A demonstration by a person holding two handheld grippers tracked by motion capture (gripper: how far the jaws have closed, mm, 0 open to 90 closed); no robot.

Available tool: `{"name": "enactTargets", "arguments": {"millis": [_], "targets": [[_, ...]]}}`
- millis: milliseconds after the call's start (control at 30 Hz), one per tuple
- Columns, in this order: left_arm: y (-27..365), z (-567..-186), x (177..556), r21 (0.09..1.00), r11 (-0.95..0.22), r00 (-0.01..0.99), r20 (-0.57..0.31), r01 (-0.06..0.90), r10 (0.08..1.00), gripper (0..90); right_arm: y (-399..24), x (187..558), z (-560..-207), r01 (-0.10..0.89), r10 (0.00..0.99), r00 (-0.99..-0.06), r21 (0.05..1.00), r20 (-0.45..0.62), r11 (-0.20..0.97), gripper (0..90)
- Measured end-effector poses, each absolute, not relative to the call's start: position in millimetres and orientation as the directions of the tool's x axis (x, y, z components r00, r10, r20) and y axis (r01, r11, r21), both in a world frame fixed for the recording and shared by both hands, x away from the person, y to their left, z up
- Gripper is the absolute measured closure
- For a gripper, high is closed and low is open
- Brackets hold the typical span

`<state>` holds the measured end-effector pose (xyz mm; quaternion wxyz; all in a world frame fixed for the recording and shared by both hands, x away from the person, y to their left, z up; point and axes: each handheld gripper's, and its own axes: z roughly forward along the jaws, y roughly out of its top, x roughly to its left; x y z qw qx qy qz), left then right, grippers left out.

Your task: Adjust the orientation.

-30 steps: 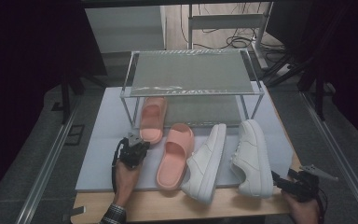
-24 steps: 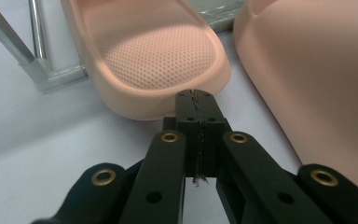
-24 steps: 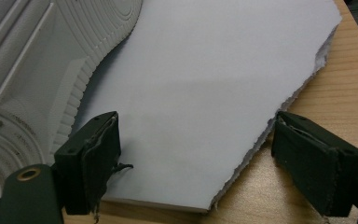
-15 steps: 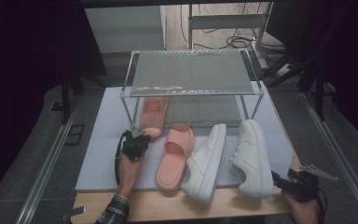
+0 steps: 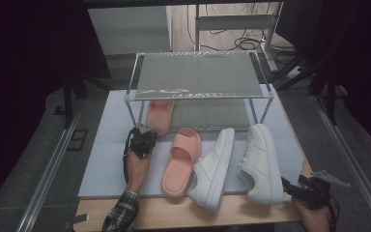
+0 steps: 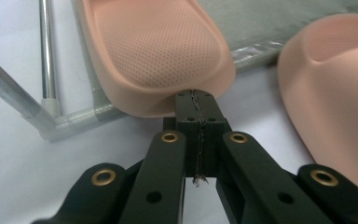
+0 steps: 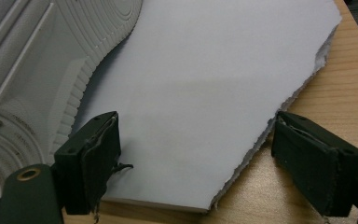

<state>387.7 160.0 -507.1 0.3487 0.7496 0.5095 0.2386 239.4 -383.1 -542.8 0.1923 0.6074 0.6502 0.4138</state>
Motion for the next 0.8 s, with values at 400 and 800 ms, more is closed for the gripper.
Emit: {"name": "enactTargets", "arguments": {"millis": [400,800], "targets": [[151,-511,412,0.748,-0.252,0.345,0.033,0.614,0.938,89.7,-383,239,-543,0.631,0.949,-0.188,0.771,0.255,-0.082,16.2],[168,-501,387,0.786,-0.190,0.412,-0.090,0.589,0.907,89.6,-383,239,-543,0.631,0.948,-0.189,0.771,0.255,-0.081,16.2]]}}
